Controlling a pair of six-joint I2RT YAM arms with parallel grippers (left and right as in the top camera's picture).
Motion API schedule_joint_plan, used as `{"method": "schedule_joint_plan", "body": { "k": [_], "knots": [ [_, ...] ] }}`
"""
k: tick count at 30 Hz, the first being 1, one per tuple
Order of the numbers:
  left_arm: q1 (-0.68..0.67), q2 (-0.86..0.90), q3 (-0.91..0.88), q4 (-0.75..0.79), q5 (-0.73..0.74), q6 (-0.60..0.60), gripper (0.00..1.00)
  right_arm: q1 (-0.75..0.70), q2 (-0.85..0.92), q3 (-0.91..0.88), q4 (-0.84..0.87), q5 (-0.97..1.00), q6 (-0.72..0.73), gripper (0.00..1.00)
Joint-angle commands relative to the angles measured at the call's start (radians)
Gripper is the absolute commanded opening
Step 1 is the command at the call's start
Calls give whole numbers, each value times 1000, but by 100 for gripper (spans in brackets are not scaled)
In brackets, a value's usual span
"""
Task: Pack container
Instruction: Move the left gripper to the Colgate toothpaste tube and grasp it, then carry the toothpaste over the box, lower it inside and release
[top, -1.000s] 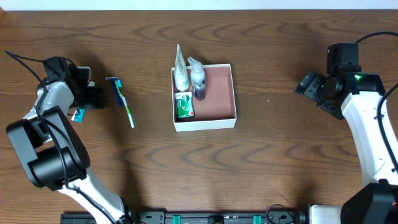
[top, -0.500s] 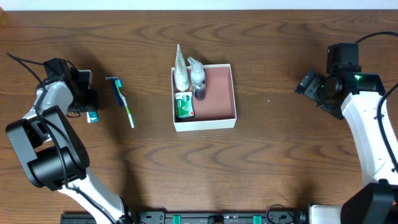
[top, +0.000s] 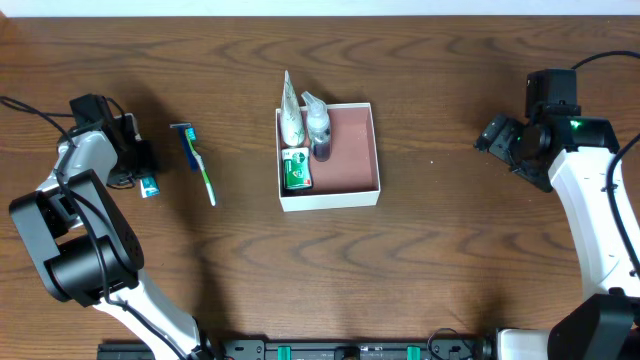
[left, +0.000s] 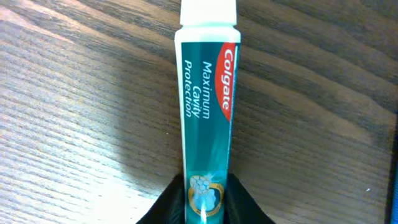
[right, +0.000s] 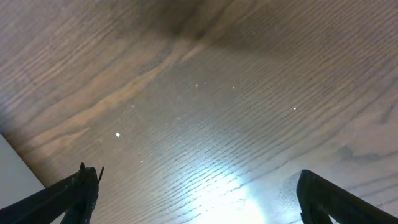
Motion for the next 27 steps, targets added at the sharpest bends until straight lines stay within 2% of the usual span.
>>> {"method": "schedule_joint_plan", "body": {
  "k": [1,3,11,16,21,27],
  "knots": [
    [4,20,3,-10,-3,-32,11,-5,2,2,-1,5,13,99],
    [4,20,3,-10,-3,-32,6,-5,2,2,-1,5,13,99],
    [4,1,3,-10,-3,-33,6,-5,2,2,-1,5,13,99],
    [4,-81,7,-9,16,-55,6,-5,2,2,-1,5,13,99],
    [4,-233,8,-8,132,-55,6,-5,2,2,-1,5,13,99],
    [-3,-431,8,-13,406,-75,6,-5,2,2,-1,5,13,99]
  ]
}}
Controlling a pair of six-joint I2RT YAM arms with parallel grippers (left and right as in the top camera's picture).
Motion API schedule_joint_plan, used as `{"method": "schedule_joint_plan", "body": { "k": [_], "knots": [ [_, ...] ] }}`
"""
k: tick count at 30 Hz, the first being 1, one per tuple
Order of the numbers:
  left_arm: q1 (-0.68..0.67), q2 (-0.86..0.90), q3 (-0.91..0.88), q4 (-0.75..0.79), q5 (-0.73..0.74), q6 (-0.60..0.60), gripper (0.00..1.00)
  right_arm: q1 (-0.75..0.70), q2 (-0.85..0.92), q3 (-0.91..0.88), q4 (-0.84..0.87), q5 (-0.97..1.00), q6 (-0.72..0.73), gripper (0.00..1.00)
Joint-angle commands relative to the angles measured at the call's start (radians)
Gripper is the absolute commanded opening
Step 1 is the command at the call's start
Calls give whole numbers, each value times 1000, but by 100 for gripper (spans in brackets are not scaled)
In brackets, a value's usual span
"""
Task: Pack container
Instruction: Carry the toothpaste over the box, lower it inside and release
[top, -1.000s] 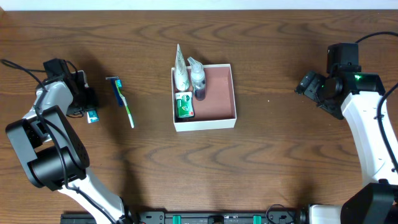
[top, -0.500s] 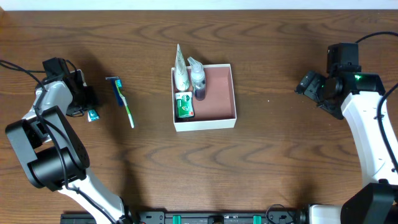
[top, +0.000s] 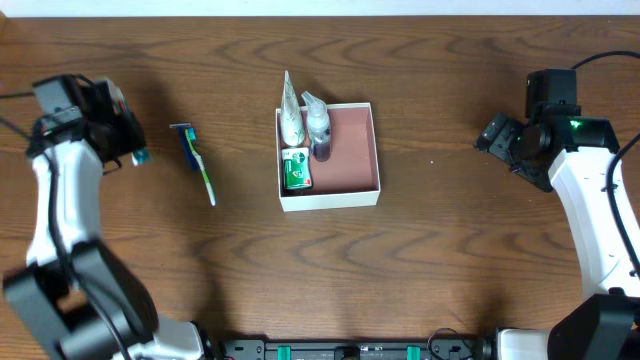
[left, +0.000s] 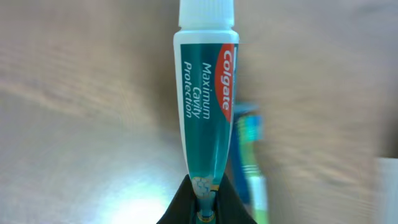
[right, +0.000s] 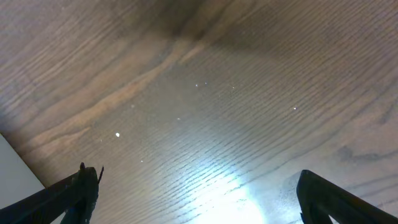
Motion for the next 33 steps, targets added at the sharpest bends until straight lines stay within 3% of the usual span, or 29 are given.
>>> {"method": "schedule_joint_plan", "body": {
  "k": [1,6,18,33],
  "knots": [
    [-9,-106,6,-6,237,-34,6,-5,2,2,-1,5,13,99],
    [-93,-225,5,-19,418,-47,6,-5,2,2,-1,5,13,99],
    [-528,-324,5,6,403,-166,6,-5,2,2,-1,5,12,99],
    [-978,-256,5,51,-277,-439,6,-5,2,2,-1,5,13,99]
  ]
}}
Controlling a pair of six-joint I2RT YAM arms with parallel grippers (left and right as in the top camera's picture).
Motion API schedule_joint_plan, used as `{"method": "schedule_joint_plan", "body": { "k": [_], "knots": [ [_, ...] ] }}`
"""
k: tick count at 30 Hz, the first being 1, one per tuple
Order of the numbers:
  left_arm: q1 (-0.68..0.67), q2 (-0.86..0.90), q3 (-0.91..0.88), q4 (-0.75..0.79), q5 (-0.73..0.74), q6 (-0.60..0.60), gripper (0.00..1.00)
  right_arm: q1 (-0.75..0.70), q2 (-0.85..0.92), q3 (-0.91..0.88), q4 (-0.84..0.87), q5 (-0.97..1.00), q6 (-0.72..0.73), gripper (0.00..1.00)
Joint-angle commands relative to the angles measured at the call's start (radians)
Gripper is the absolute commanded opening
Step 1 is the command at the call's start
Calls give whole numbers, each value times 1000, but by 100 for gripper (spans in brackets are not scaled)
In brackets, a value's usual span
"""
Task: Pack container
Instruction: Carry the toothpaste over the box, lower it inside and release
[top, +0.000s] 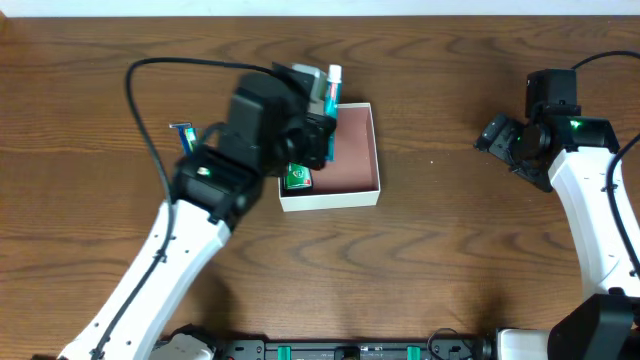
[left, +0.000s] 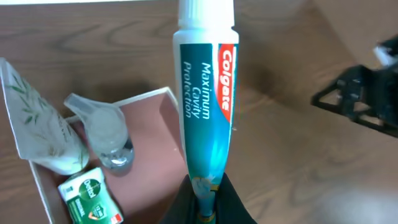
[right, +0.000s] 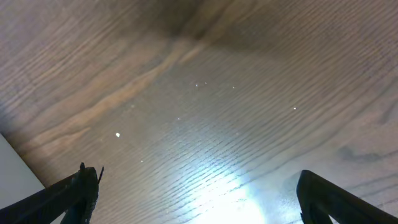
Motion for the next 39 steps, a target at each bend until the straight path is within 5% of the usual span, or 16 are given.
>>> {"method": "schedule_joint_plan", "body": {
  "k": [1,17,39],
  "knots": [
    [-60,49,6,23,-209,-95,6,-5,2,2,-1,5,13,99],
    [-134,329,6,153,-223,-211,6,-5,2,2,-1,5,13,99],
    [-158,468,5,165,-223,-225,6,-5,2,2,-1,5,13,99]
  ]
}}
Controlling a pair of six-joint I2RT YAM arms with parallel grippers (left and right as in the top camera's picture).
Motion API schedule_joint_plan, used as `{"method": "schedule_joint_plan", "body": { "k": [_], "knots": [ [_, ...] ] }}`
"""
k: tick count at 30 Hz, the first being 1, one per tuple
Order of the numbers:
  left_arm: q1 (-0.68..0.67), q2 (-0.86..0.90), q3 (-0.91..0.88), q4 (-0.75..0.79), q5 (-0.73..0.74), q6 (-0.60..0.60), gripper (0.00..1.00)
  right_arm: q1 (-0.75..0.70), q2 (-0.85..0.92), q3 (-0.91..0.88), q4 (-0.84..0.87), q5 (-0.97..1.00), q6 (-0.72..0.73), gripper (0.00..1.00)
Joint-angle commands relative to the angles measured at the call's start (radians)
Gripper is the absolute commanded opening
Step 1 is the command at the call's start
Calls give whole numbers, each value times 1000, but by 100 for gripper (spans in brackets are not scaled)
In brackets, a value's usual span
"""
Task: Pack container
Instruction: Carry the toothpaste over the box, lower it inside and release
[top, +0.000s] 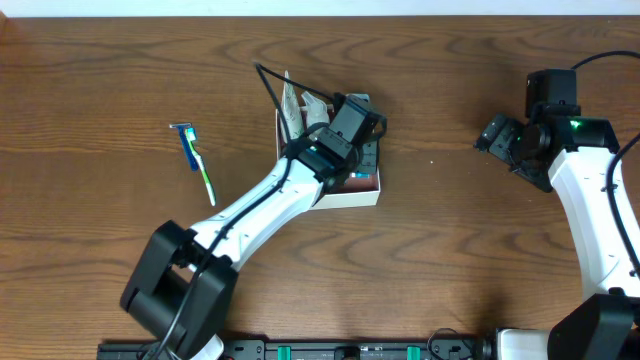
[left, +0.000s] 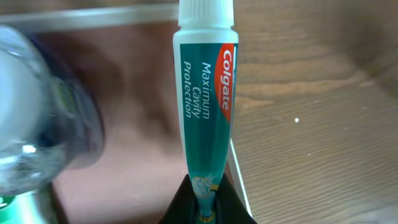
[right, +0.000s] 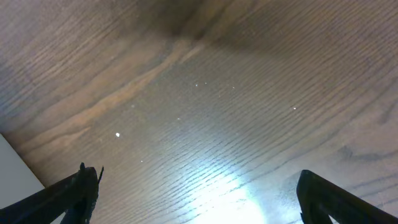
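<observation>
My left gripper (left: 205, 198) is shut on the crimped end of a teal Colgate toothpaste tube (left: 206, 106). The tube hangs low over the pink floor of the white box (top: 330, 200), close to its right wall (left: 235, 163). From overhead, the left gripper (top: 360, 122) covers the box's upper right part. Inside the box at the left lie a white pouch (top: 289, 108), a clear bottle (left: 37, 130) and a green packet (left: 15, 208). A blue-green toothbrush (top: 198, 161) lies on the table left of the box. My right gripper (right: 199, 199) is open over bare wood.
The left arm (top: 250, 215) stretches diagonally from the front left to the box. The right arm (top: 585, 190) stands along the right edge, its gripper (top: 497, 134) well right of the box. The table is dark wood.
My left gripper, still holding the toothpaste, has moved from above the box's top edge to down inside the box near its right wall. The right arm has not moved.
The left gripper was shut on the toothpaste lying on the table at the far left. Then it held the tube off the wood near the toothbrush, then above the box, and now low inside the box. The right gripper stayed open and still.
</observation>
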Motion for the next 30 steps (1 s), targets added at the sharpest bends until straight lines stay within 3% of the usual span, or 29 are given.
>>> {"method": "schedule_joint_plan", "body": {
  "k": [1,23,30],
  "knots": [
    [-3,36,5,5,-15,-5,6,-5,2,2,-1,5,12,99],
    [-3,69,5,20,-15,-6,6,-5,2,2,-1,5,13,99],
    [-3,69,5,21,-15,-6,17,-5,2,2,-1,5,13,99]
  ]
}}
